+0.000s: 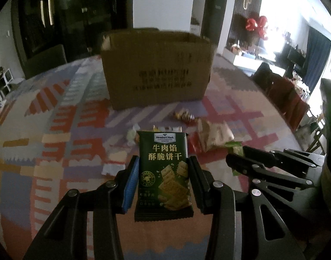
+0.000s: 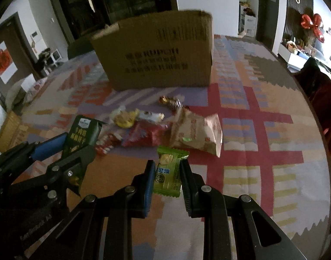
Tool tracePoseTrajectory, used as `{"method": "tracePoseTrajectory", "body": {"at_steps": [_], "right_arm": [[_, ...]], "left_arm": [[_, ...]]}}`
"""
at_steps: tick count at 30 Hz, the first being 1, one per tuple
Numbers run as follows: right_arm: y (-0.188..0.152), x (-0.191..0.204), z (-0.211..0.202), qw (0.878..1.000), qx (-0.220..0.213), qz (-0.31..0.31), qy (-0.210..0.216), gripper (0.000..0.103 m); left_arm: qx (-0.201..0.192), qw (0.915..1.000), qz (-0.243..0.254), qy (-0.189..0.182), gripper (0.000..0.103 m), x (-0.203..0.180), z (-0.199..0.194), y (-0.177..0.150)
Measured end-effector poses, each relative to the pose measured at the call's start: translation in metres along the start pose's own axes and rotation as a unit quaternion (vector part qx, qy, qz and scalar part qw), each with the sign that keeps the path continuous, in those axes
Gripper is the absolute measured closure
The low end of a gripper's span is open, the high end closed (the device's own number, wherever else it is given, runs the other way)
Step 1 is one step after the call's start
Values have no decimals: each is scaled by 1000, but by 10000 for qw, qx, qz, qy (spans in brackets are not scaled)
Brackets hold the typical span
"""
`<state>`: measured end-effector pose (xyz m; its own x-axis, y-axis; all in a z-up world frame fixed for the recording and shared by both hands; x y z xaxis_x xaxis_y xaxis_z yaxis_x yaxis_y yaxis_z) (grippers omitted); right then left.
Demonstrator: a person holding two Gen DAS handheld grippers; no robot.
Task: Organize snacks
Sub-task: 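Carry both packs into the cardboard box and open both tools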
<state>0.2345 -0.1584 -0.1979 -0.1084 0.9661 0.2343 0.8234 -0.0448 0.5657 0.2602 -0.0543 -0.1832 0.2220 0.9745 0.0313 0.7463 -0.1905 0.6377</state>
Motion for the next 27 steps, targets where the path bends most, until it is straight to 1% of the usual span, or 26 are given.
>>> {"method": "tracePoseTrajectory", "body": {"at_steps": [6,8,11,14,20,24,27], "right_arm": [[30,9,-27,9990,-425,-68,104,78],[41,12,-35,9982,-571,-115,111,78],[60,17,-44,9966,-778,-214,133,78],[81,22,-50,9949,-949,-304,138,78],[124,29,-53,9916,-1215,-364,259,78],[154,35,-54,9887,-1398,-444,307,78],[175,37,-50,9875,-1457,-499,334,78]], "left_arm": [[-244,9997,-29,39,59,9,-23,27],[-340,9994,7,97,59,11,-30,39],[-468,9989,-48,19,59,16,-38,57],[-666,9977,57,101,59,22,-45,80],[-699,9974,-66,-132,59,34,-45,118],[-820,9966,5,-79,59,40,-44,144],[-925,9957,58,-39,59,44,-42,165]]}}
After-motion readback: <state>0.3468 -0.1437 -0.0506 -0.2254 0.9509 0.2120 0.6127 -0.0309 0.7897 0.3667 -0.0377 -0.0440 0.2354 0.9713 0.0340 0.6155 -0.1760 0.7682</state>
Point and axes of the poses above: each gripper's, at about its wrist camera, not at the fingertips, and z roughly the way its jaws point, x to its left, y to its top, the point moved 10 cm from there along z, roughly the way its jaws point, and after that the axes turned 7 degrees about y, right-handed, at the moved point
